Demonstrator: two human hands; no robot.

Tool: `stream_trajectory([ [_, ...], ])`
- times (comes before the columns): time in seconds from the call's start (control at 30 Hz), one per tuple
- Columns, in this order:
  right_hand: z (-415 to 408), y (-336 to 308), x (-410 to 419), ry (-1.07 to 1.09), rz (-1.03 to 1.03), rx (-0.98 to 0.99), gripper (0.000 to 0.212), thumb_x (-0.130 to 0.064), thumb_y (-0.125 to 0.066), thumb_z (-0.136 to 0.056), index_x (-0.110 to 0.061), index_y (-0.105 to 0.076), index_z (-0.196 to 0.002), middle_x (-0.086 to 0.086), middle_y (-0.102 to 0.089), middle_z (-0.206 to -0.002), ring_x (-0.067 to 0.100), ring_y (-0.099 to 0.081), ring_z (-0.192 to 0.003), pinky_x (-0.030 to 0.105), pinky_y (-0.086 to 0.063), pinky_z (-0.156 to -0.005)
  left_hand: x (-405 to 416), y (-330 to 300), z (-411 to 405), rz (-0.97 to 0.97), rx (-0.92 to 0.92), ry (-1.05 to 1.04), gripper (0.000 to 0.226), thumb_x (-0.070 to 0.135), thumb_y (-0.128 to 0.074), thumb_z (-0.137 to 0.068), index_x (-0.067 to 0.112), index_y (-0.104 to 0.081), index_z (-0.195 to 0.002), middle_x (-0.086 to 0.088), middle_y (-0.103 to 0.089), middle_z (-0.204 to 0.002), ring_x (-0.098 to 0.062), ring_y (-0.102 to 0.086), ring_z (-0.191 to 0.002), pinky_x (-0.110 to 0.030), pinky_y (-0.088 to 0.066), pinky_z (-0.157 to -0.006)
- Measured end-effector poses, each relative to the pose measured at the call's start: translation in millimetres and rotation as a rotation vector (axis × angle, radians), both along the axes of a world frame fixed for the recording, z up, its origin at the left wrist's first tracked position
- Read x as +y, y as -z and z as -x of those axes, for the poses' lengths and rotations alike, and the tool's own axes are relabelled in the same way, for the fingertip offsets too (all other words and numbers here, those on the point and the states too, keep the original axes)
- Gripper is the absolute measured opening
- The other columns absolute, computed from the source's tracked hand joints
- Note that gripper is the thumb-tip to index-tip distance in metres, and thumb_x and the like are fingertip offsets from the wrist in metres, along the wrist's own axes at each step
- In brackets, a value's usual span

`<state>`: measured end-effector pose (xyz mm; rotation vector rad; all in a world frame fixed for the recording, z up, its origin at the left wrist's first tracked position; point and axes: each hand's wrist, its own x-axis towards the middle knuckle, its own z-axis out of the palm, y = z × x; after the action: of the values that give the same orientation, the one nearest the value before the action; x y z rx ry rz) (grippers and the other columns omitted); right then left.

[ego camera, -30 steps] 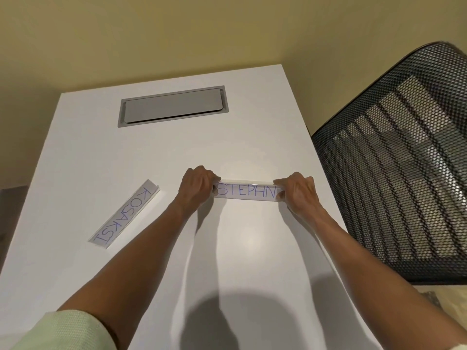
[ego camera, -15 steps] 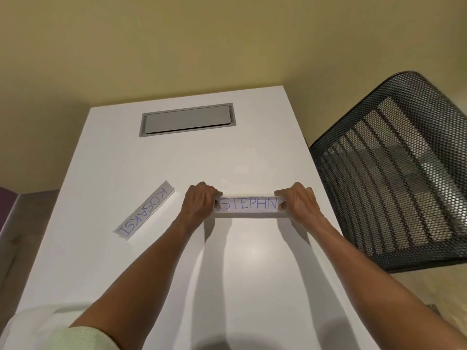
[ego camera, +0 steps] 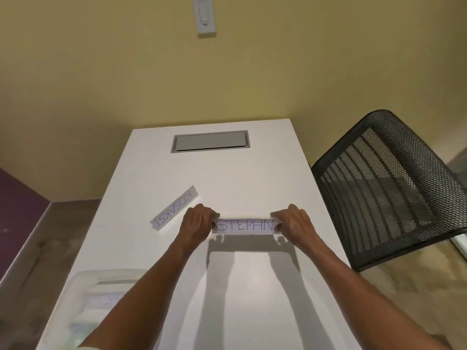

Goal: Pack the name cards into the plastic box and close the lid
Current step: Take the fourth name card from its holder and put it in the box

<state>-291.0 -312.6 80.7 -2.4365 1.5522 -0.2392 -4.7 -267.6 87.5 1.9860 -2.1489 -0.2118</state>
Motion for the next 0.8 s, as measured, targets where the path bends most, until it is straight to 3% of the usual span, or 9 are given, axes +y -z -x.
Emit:
stream_trajectory([
  [0.17,-17,-18,43,-0.035,0.087,-0.090,0.026,-0.001,-0.071,-0.075,-0.006,-0.071,-0.101,0.014,-0.071,-0.079,0.039,-0.058,-0.078,0.042,-0.048,-0.064,43,-18,-16,0.037,-0.005,-0.027,0.017,0.001,-0.061,-0.071,0.009,-0.074,-0.079,-0.003,-0.076,-0.074,-0.032,-0.063,-0.075,-0.032,-0.052,-0.064],
  [0.37,-37,-22,84,-0.122,0.163,-0.071,0.036,0.001,-0.086,-0.053,-0.003,-0.073,-0.087,0.013,-0.066,-0.064,0.036,-0.060,-0.058,0.038,-0.050,-0.045,90,-32,-38,0.026,0.018,-0.065,0.021,0.004,-0.063,-0.082,0.014,-0.075,-0.096,-0.009,-0.076,-0.089,-0.032,-0.064,-0.090,-0.033,-0.051,-0.073],
  [0.47,-47,-23,101,-0.127,0.142,-0.078,0.041,-0.001,-0.088,-0.048,-0.003,-0.073,-0.086,0.013,-0.065,-0.062,0.036,-0.059,-0.056,0.038,-0.049,-0.043,111,-34,-48,0.024,0.038,-0.084,0.029,0.006,-0.065,-0.083,0.017,-0.073,-0.108,-0.008,-0.075,-0.098,-0.029,-0.064,-0.097,-0.029,-0.047,-0.077],
  [0.8,-89,-32,149,-0.157,0.165,-0.154,0.041,0.005,-0.087,-0.045,-0.003,-0.073,-0.083,0.012,-0.066,-0.060,0.034,-0.058,-0.052,0.034,-0.046,-0.042,165,-37,-89,0.028,0.064,-0.129,0.026,0.013,-0.072,-0.082,0.013,-0.073,-0.108,-0.014,-0.074,-0.100,-0.034,-0.065,-0.096,-0.034,-0.049,-0.079],
])
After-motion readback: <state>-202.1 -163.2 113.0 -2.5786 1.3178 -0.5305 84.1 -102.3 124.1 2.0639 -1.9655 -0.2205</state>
